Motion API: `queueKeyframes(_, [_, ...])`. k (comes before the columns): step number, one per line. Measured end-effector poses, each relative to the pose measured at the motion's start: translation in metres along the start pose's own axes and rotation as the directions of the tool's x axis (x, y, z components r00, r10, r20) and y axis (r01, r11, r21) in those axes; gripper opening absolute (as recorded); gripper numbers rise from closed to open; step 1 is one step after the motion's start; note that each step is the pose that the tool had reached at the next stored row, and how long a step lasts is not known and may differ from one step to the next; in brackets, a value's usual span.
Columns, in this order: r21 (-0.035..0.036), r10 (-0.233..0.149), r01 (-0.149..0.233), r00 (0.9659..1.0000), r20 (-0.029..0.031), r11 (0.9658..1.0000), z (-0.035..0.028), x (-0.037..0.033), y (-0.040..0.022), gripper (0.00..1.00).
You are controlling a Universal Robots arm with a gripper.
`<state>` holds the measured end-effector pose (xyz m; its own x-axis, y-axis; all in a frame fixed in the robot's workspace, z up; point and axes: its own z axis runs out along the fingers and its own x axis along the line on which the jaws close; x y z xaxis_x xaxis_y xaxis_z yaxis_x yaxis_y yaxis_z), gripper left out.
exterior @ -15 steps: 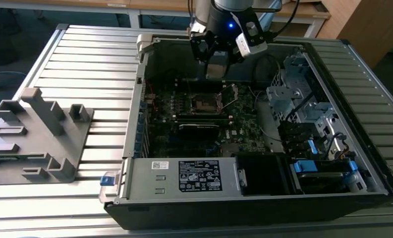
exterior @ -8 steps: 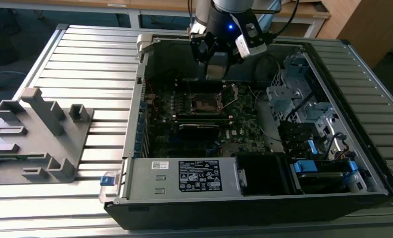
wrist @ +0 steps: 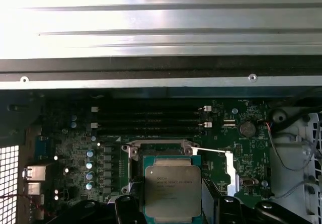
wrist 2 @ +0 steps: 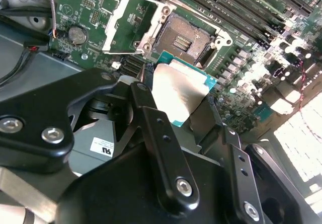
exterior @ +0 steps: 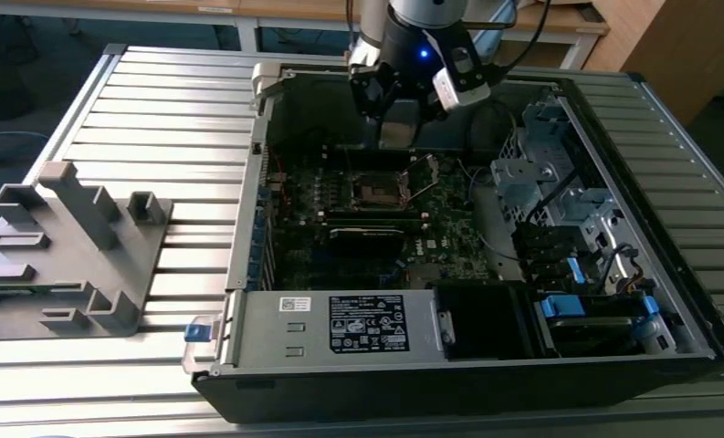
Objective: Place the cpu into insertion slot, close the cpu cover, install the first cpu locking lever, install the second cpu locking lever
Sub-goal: 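Place the cpu into insertion slot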
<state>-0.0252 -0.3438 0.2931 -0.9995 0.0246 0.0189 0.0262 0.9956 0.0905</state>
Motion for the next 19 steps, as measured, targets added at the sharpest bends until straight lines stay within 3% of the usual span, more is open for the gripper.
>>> queueKeyframes(6, [0.0001,0.000,0.000,1.0000,0.0015,1.0000,0.0053,0.0001,-0.0005,0.54])
queueKeyframes(19, [-0.0002,0.000,0.000,1.0000,0.0016,1.0000,0.0068,0.0001,-0.0006,0.54])
